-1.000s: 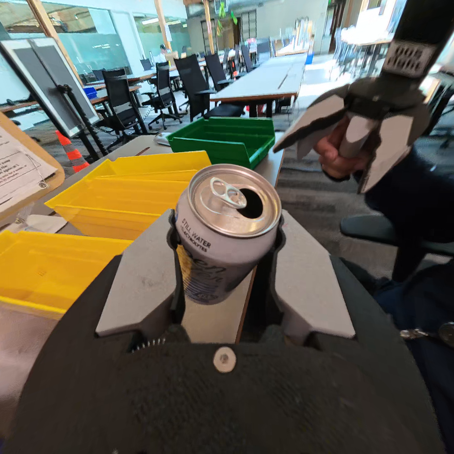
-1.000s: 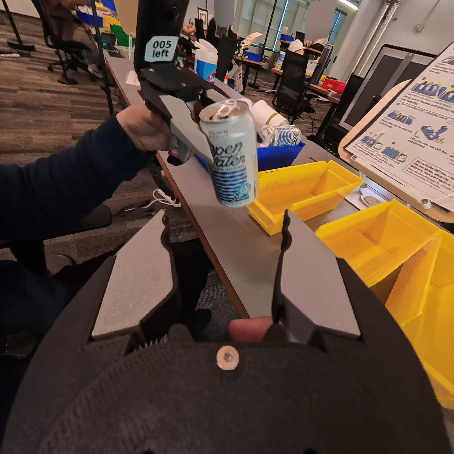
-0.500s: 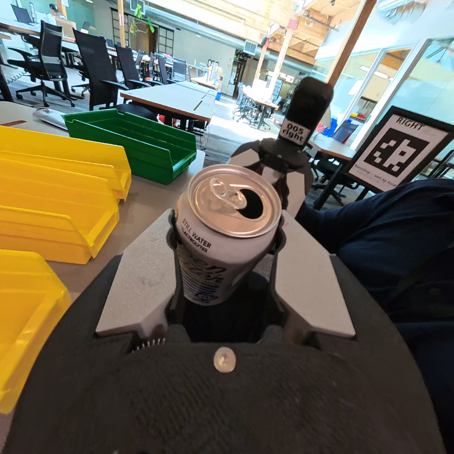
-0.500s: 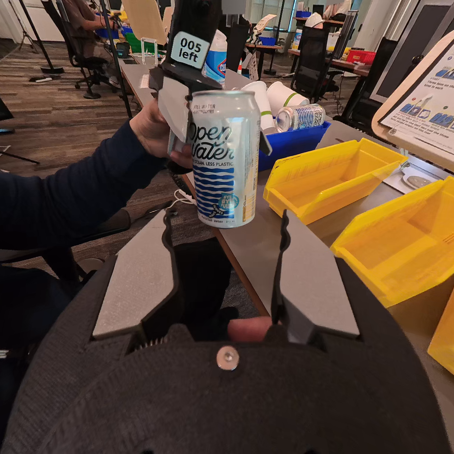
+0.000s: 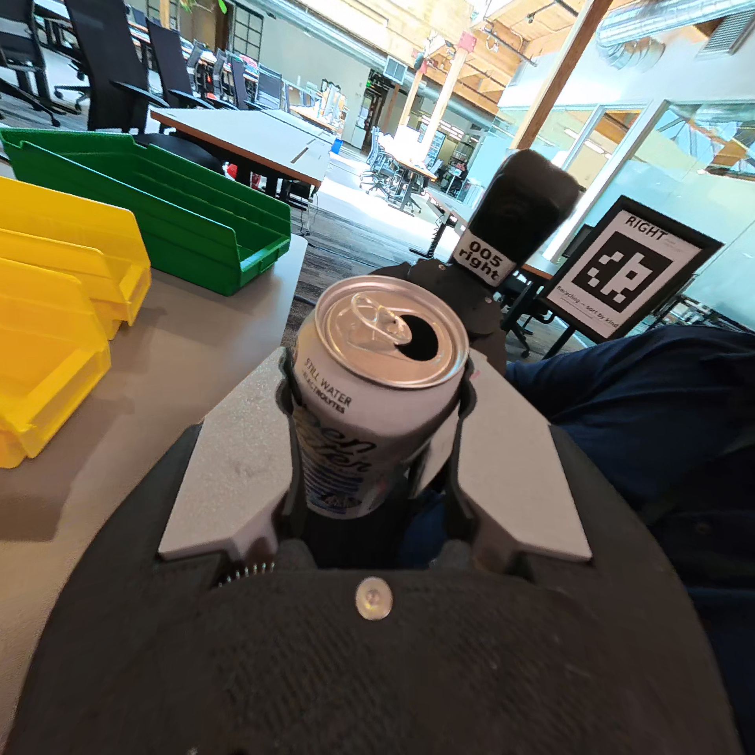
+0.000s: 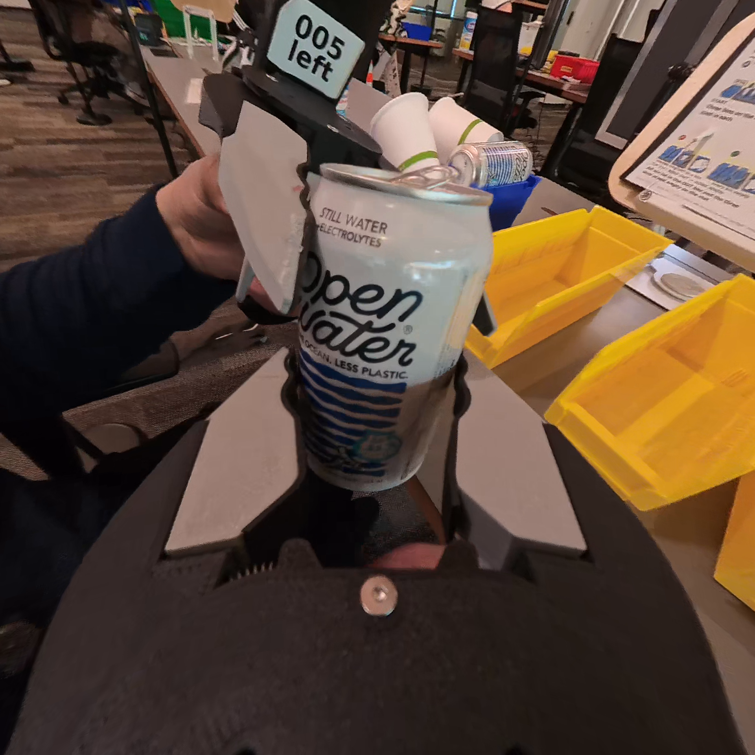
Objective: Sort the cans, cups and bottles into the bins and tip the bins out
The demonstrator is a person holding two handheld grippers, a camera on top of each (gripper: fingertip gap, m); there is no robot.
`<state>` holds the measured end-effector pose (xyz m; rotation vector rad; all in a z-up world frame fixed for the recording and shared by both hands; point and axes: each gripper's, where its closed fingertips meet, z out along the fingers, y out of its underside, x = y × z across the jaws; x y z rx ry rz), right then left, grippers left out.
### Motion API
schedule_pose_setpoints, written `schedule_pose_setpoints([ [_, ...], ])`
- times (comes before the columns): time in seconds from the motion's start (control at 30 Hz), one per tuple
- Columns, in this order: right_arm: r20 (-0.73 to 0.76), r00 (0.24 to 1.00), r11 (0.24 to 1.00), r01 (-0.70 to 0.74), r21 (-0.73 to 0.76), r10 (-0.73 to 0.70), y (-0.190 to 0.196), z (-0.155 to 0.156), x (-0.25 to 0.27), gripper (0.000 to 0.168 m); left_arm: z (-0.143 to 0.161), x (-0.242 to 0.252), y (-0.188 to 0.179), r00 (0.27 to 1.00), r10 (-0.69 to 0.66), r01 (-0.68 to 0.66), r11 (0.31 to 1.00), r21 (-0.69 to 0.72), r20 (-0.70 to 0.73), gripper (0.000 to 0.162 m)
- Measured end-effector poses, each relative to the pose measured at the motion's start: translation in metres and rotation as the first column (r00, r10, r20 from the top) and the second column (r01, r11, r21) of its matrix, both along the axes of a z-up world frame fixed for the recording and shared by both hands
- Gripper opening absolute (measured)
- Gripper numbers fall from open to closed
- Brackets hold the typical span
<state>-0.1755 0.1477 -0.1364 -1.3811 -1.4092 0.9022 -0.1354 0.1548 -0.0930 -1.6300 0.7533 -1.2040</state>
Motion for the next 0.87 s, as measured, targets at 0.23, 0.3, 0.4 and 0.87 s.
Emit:
schedule_pose_setpoints([
  [0.23,-0.058,0.996,0.986,-0.078,-0.145,0.071,-0.005,0.007,0.001,0.073,0.007,-0.013,0.003,0.999,0.047,-0.048,0.999,0.023,0.007,0.078],
  [0.3,-0.087,0.991,0.972,-0.114,-0.207,0.097,-0.006,0.009,0.002,0.073,0.011,-0.021,0.004,0.998,0.069,-0.069,0.996,0.055,0.005,0.075],
  [0.4,-0.152,0.982,0.945,-0.155,-0.288,0.115,-0.003,0.018,0.006,0.072,0.013,-0.034,0.001,0.996,0.086,-0.083,0.991,0.106,-0.027,0.073],
  [0.87,-0.495,0.866,0.911,-0.258,-0.322,0.070,0.010,0.073,0.026,0.072,-0.007,-0.011,-0.002,0.999,-0.014,0.016,0.998,0.063,-0.038,0.080],
])
